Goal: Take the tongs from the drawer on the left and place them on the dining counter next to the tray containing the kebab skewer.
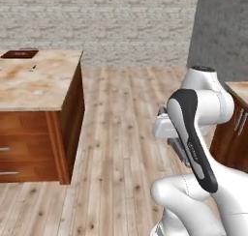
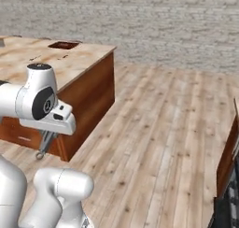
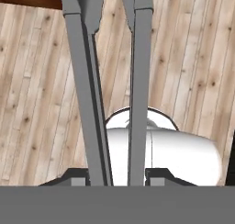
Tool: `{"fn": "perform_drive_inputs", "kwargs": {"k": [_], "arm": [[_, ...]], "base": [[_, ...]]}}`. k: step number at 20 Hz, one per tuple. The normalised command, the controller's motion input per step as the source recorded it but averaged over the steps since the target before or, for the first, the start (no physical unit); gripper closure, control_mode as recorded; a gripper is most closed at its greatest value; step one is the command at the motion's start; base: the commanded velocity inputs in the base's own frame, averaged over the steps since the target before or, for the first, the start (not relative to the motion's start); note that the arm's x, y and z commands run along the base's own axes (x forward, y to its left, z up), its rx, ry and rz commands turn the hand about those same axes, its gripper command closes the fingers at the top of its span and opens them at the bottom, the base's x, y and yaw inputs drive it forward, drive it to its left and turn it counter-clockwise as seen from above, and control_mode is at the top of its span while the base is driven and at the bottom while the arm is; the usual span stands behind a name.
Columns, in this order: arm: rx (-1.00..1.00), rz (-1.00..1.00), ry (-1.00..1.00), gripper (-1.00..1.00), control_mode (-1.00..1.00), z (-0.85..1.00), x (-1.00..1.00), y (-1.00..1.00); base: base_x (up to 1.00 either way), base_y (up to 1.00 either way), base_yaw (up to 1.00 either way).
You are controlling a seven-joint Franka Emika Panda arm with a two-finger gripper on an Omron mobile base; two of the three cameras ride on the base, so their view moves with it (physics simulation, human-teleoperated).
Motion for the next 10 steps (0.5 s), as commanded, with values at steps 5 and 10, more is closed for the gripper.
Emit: {"fn": "perform_drive_inputs", "kwargs": {"k": [5, 10], "arm": [[0.00, 0.00, 0.00, 1.00, 1.00, 0.00, 0.00, 0.00], [0.00, 0.00, 0.00, 1.00, 1.00, 0.00, 0.00, 0.00]], "base": [[1.00, -0.89, 0.03], [1.00, -0.96, 0.01]]}}
